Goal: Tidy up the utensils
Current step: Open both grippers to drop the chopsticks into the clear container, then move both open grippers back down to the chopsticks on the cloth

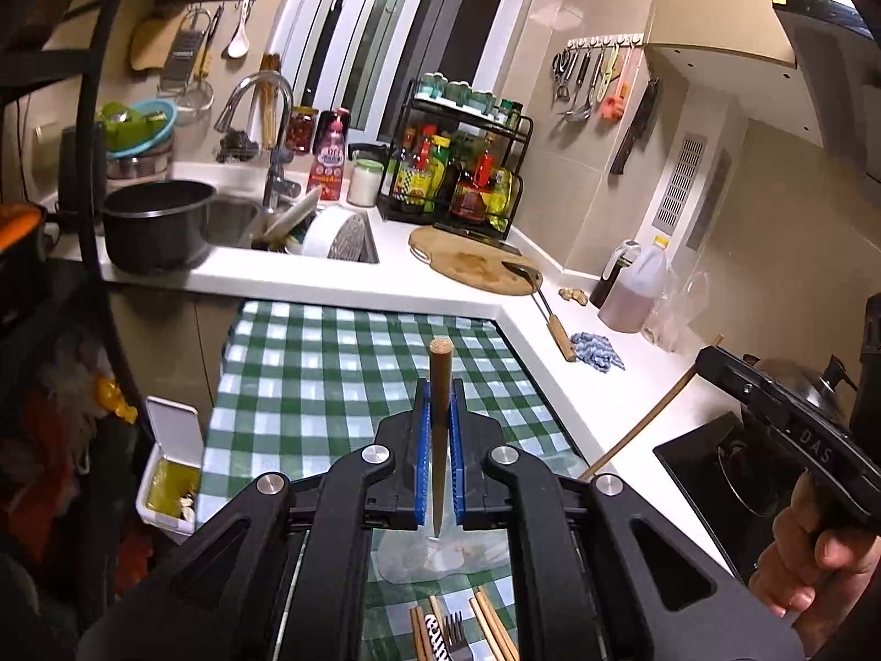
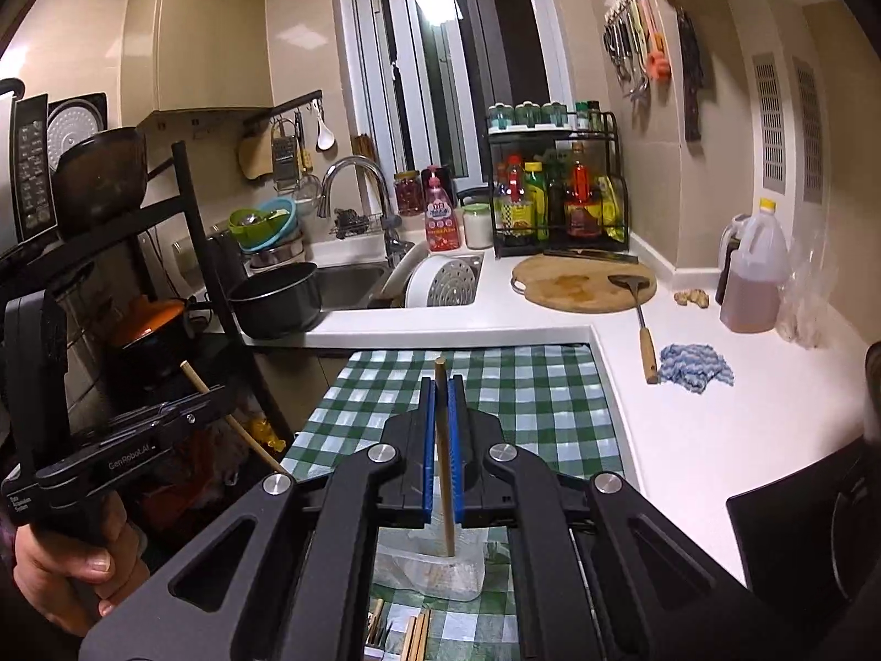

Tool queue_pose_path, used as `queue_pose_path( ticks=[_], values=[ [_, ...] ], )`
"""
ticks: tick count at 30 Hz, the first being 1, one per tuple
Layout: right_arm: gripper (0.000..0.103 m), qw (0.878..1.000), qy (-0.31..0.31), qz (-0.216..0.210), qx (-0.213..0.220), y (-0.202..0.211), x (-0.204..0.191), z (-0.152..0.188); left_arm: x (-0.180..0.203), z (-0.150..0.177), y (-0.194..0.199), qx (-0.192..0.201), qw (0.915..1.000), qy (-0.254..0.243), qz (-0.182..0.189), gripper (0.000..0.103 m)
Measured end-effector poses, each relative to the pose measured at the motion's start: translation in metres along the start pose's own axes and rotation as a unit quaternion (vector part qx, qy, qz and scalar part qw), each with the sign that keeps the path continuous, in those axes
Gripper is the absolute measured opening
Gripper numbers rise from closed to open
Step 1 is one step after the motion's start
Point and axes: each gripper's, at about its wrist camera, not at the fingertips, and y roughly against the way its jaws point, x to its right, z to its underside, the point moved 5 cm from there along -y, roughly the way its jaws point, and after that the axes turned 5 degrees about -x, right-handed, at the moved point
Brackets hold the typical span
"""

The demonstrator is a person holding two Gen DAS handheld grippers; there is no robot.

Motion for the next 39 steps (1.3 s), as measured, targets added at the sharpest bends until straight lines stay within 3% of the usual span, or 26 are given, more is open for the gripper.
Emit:
queue_pose_path(
  ticks=[9, 10, 11, 12, 13, 16, 18, 20, 24, 33, 39],
  values=[
    [0.010, 0.999, -0.010, 0.008, -0.041, -0.027, 0.004, 0.028, 0.004, 0.013, -0.020, -0.014, 0.9997, -0.015, -0.014, 0.009],
    [0.021, 0.999, -0.011, 0.013, -0.045, -0.030, 0.004, 0.030, 0.005, 0.014, -0.020, -0.014, 0.9996, -0.016, -0.015, 0.012],
    [0.031, 0.999, -0.012, 0.019, -0.048, -0.030, 0.005, 0.031, 0.005, 0.014, -0.019, -0.013, 0.9996, -0.019, -0.017, 0.023],
    [0.054, 0.998, -0.013, 0.026, -0.048, -0.029, 0.006, 0.032, 0.008, 0.013, -0.015, -0.005, 0.9994, -0.026, -0.021, 0.027],
    [0.062, 0.998, -0.013, 0.034, -0.046, -0.027, 0.006, 0.032, 0.009, 0.013, -0.011, 0.002, 0.9992, -0.030, -0.024, 0.027],
    [0.062, 0.998, -0.002, 0.047, -0.038, -0.017, 0.006, 0.029, 0.014, 0.010, 0.007, 0.035, 0.9981, -0.040, -0.033, 0.032],
    [0.062, 0.998, 0.008, 0.057, -0.029, -0.007, 0.006, 0.027, 0.017, 0.007, 0.020, 0.057, 0.9966, -0.043, -0.040, 0.042],
    [0.062, 0.997, 0.021, 0.066, -0.018, 0.006, 0.004, 0.024, 0.020, 0.004, 0.036, 0.083, 0.9940, -0.048, -0.053, 0.046],
    [0.062, 0.995, 0.048, 0.087, 0.009, 0.037, -0.002, 0.020, 0.026, 0.006, 0.060, 0.106, 0.9909, -0.055, -0.061, 0.048],
    [0.061, 0.993, 0.027, 0.084, 0.074, 0.109, -0.002, 0.043, 0.025, 0.049, 0.094, 0.110, 0.9883, -0.061, -0.087, 0.051],
    [0.057, 0.988, 0.015, 0.096, 0.123, 0.146, 0.002, 0.082, 0.021, 0.091, 0.112, 0.097, 0.9873, -0.067, -0.107, 0.051]
  ],
)
